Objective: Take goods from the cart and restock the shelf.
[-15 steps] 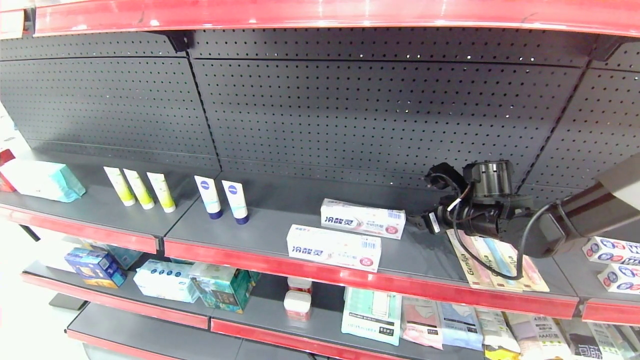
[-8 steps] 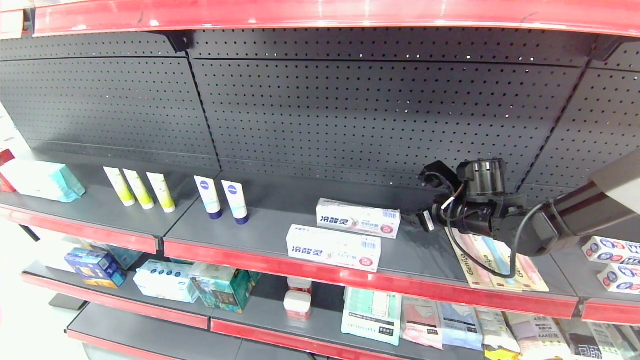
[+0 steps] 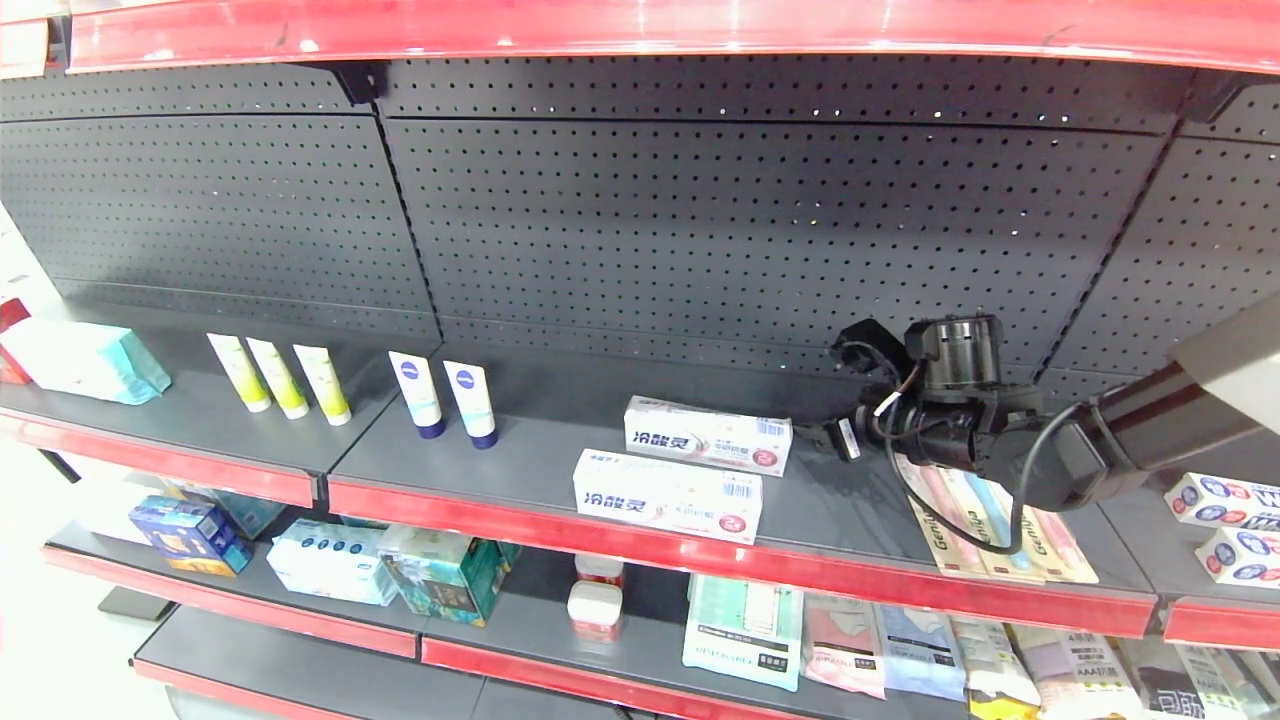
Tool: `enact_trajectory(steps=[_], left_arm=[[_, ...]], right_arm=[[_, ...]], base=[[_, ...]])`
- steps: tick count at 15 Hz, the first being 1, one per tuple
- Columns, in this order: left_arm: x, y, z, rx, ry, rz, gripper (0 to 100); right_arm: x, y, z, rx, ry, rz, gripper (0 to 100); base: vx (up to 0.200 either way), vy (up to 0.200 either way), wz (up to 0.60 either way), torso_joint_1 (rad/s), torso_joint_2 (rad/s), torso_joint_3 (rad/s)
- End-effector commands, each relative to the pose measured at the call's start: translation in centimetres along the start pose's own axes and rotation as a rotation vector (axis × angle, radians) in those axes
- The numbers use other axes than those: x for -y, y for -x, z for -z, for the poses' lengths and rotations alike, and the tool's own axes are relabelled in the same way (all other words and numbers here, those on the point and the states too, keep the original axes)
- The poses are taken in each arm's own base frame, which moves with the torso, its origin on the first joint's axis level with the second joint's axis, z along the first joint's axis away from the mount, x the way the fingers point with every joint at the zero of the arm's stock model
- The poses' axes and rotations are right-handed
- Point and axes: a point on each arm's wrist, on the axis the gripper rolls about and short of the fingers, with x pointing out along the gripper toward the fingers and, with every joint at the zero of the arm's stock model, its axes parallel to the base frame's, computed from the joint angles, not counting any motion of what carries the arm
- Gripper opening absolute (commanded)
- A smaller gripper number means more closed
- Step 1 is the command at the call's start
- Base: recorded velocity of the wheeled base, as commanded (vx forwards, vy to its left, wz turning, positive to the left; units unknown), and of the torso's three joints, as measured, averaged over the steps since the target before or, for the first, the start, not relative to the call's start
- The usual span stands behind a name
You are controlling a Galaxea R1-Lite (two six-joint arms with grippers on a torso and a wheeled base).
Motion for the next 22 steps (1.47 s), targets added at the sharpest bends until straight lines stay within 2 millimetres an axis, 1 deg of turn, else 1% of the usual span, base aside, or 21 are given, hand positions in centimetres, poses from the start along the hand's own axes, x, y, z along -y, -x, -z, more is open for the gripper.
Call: enact_trajectory(steps=[1,15,17,19,21,22], left_arm=[[0.0,0.0,0.0,-0.002,0.0,0.0,100],[0.0,0.0,0.0,-0.002,0.0,0.0,100],[0.0,0.0,0.0,-0.002,0.0,0.0,100],[0.0,0.0,0.0,-0.002,0.0,0.0,100],[0.0,0.0,0.0,-0.002,0.0,0.0,100],[0.0,0.0,0.0,-0.002,0.0,0.0,100]], right_arm=[[-0.1,-0.1,0.1,-0.002,-0.001,-0.002,100],[-0.7,-0.3,-0.5,0.014,-0.001,-0.015,100],[-0.5,-0.2,-0.4,0.011,-0.003,-0.007,100],[0.3,0.2,-0.1,0.0,-0.014,0.02,100],[0.9,1.0,0.1,-0.004,-0.019,0.035,100],[1.4,2.3,0.0,-0.003,-0.023,0.048,100]], base=[[0.0,0.0,0.0,0.0,0.0,0.0],[0.0,0.0,0.0,0.0,0.0,0.0],[0.0,0.0,0.0,0.0,0.0,0.0],[0.0,0.0,0.0,0.0,0.0,0.0],[0.0,0.0,0.0,0.0,0.0,0.0],[0.0,0.0,0.0,0.0,0.0,0.0]])
